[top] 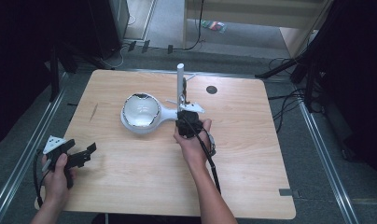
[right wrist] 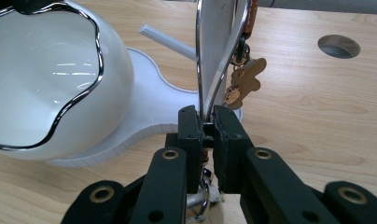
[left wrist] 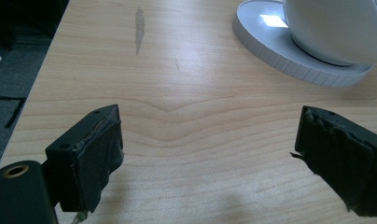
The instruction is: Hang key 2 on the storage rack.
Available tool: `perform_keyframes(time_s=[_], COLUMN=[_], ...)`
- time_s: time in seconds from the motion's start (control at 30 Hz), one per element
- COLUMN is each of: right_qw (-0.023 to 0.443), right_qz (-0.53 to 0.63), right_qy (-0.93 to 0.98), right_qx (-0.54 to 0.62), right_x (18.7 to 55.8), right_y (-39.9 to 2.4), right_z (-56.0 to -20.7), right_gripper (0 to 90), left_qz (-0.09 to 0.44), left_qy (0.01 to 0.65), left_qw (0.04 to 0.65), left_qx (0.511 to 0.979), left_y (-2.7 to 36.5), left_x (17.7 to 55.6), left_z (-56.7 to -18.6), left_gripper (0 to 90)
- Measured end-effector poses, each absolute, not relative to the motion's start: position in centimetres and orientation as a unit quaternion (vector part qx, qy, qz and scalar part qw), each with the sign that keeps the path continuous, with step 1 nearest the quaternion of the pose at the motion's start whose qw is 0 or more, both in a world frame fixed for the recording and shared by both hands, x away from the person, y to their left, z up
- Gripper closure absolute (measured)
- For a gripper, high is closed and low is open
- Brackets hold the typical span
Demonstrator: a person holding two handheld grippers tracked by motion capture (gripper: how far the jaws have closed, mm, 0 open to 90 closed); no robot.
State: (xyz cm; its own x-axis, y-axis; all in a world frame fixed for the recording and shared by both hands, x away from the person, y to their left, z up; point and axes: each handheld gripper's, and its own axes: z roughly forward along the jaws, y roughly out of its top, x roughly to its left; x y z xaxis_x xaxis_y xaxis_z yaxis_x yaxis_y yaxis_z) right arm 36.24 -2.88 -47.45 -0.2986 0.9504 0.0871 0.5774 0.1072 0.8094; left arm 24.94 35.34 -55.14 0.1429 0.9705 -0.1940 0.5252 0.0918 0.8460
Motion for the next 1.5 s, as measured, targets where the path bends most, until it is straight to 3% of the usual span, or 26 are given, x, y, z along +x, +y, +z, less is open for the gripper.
perform_keyframes(time_s=[0.67, 0.87, 1.03, 1.17, 1.33, 1.5], right_qw=[0.239, 0.23, 0.254, 0.262, 0.267, 0.268], right_qz=[0.398, 0.415, 0.411, 0.386, 0.386, 0.384], right_qy=[0.701, 0.704, 0.71, 0.722, 0.727, 0.733], right_qx=[0.541, 0.528, 0.513, 0.511, 0.5, 0.494], right_x=[37.7, 37.7, 37.4, 36.8, 36.0, 35.5], right_y=[-2.4, -2.8, -3.6, -3.9, -4.5, -5.3], right_z=[-49.2, -49.1, -48.9, -48.0, -47.5, -47.3], right_gripper=[81.0, 52.5, 40.9, 13.7, 1.6, 0.3], left_qz=[0.259, 0.259, 0.259, 0.26, 0.26, 0.261], left_qy=[0.601, 0.601, 0.601, 0.601, 0.6, 0.6], left_qw=[0.429, 0.429, 0.428, 0.428, 0.428, 0.427], left_qx=[0.623, 0.623, 0.623, 0.623, 0.624, 0.624], left_y=[35.3, 35.3, 35.3, 35.3, 35.3, 35.3], left_x=[24.9, 25.0, 25.0, 25.0, 25.0, 25.0], left_z=[-55.1, -55.1, -55.1, -55.1, -55.1, -55.1], left_gripper=[8.0, 8.0, 8.0, 8.0, 8.0, 8.0])
